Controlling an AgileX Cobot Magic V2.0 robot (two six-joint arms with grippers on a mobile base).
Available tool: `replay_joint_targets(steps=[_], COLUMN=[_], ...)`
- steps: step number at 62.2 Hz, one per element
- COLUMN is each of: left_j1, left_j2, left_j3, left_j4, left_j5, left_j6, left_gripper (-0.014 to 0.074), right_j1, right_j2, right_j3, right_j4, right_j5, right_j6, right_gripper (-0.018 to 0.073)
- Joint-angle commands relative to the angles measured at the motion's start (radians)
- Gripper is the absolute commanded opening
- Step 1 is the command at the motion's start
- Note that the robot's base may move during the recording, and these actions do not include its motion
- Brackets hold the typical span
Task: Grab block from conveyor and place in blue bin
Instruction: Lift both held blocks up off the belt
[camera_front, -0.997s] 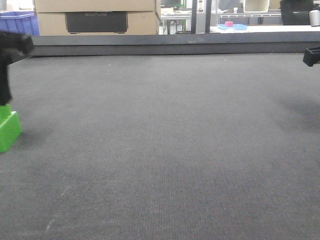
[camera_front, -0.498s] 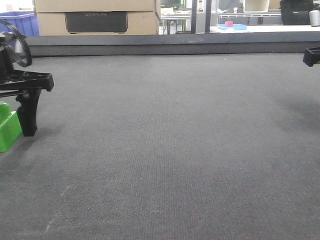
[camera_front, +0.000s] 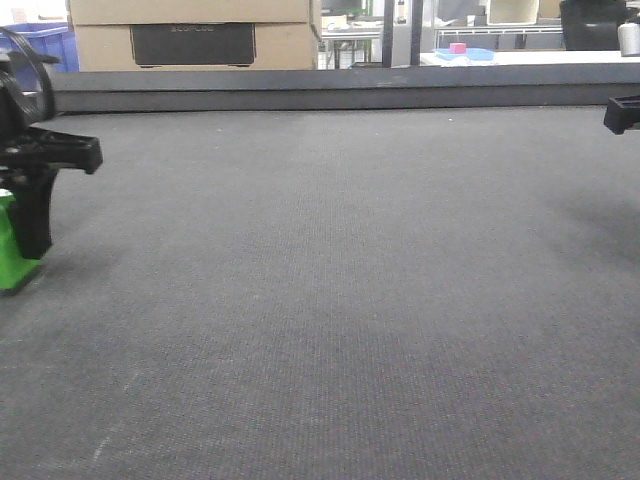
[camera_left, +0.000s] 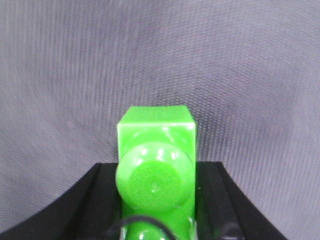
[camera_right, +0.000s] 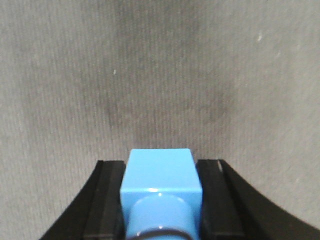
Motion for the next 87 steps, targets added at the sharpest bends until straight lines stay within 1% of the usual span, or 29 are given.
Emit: replay_joint_targets(steps=[1, 6, 12, 19, 32, 35, 42, 45, 54, 57, 62, 66, 68, 75, 87], left_j1=[-0.003, -0.003, -0.003, -0.003, -0.003, -0.003, 0.006, 0.02, 0.11, 0.149, 0.194, 0.219, 0.227, 0.229, 0.229], left_j2=[-0.055, -0.113, -0.185, -0.295, -0.489, -0.544, -0.637, -0.678, -0.795, -0.836, -0.913, -0.959, -0.99, -1.081, -1.183], left_j3=[-0.001, 0.029, 0.087, 0.189, 0.372, 0.426, 0.503, 0.523, 0.552, 0.552, 0.552, 0.552, 0.552, 0.552, 0.552], left_j4=[-0.007, -0.049, -0.103, -0.143, -0.152, -0.152, -0.152, -0.152, -0.156, -0.156, -0.153, -0.153, -0.153, -0.153, -0.153], left_j5=[0.028, -0.011, -0.102, -0.263, -0.533, -0.604, -0.689, -0.7, -0.695, -0.698, -0.697, -0.697, -0.697, -0.695, -0.695], left_j6=[0.135, 0.205, 0.237, 0.246, 0.246, 0.246, 0.24, 0.226, 0.223, 0.223, 0.223, 0.223, 0.223, 0.223, 0.223], left_gripper=[-0.0111, -0.0111, -0.0111, -0.0111, -0.0111, -0.0111, -0.0111, -0.0111, -0.0111, -0.0111, -0.0111, -0.0111, -0.0111, -0.0111, -0.0111], right_j1=[-0.002, -0.002, -0.002, -0.002, -0.002, -0.002, -0.002, -0.002, -0.002, -0.002, -0.002, -0.002, -0.002, -0.002, -0.002], right_j2=[-0.054, -0.113, -0.193, -0.305, -0.522, -0.583, -0.701, -0.745, -0.898, -0.936, -1.006, -1.064, -1.091, -1.162, -1.251], right_j3=[0.04, 0.104, 0.196, 0.322, 0.513, 0.546, 0.583, 0.584, 0.584, 0.584, 0.584, 0.584, 0.584, 0.584, 0.584], right_j4=[-0.001, -0.001, -0.001, -0.001, -0.001, -0.001, -0.001, -0.001, -0.001, -0.001, -0.001, -0.001, -0.001, -0.001, -0.001], right_j5=[-0.035, -0.101, -0.205, -0.347, -0.588, -0.616, -0.641, -0.641, -0.661, -0.661, -0.661, -0.661, -0.661, -0.671, -0.676], right_j6=[-0.004, -0.004, -0.009, -0.036, -0.043, -0.043, -0.043, -0.043, -0.043, -0.043, -0.043, -0.043, -0.043, -0.043, -0.043], right_gripper=[-0.0162, -0.0162, -0.0162, -0.0162, -0.0162, -0.0162, -0.0162, -0.0162, -0.0162, -0.0162, -0.0162, -0.0162, -0.0162, -0.0162, -0.0162])
